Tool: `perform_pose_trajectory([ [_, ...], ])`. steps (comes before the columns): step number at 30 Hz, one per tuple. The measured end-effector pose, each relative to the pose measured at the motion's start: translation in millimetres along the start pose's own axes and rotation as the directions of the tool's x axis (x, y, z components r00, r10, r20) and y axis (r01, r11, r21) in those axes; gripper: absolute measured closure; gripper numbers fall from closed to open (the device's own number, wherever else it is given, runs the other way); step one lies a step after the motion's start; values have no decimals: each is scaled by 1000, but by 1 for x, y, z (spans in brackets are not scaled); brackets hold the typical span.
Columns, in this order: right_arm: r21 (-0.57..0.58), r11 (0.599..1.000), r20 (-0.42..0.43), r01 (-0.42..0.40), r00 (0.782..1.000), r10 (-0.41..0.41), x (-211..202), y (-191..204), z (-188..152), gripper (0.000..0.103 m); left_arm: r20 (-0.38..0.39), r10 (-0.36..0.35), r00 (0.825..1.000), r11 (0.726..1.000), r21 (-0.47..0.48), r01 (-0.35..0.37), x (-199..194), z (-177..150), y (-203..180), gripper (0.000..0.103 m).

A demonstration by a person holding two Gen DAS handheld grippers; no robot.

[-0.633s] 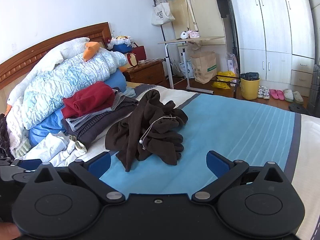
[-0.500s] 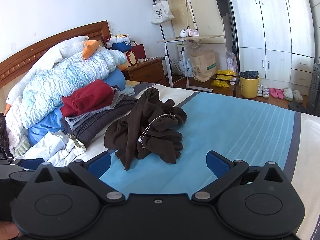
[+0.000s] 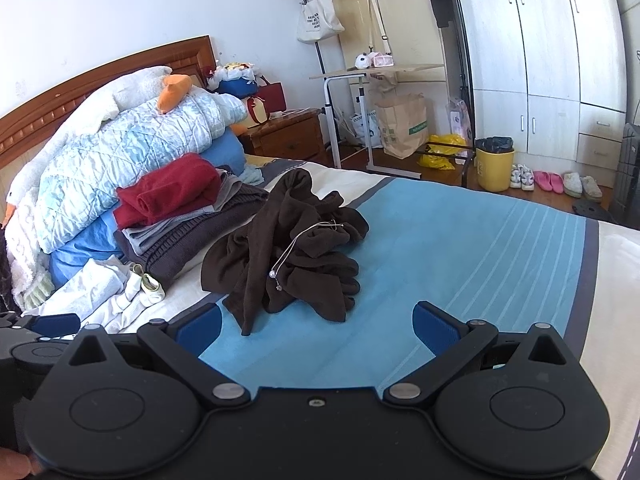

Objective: Fold clothes

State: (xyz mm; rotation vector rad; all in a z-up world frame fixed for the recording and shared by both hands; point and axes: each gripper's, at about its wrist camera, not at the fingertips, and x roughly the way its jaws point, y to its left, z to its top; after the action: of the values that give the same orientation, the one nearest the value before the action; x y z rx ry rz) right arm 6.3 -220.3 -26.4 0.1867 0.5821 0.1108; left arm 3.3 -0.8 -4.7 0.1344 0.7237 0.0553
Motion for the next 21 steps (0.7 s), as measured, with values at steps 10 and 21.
perform_pose_trajectory([
  [10, 7, 1000, -12, 12, 1000, -12, 1, -1, -1, 0, -15, -19, 1000, 1000, 9, 19, 0, -2, -9, 0],
  [21, 1, 999, -18, 38, 999, -38, 3, -2, -2, 0, -21, -2, 1000, 1000, 8, 2, 1, -1, -9, 0],
])
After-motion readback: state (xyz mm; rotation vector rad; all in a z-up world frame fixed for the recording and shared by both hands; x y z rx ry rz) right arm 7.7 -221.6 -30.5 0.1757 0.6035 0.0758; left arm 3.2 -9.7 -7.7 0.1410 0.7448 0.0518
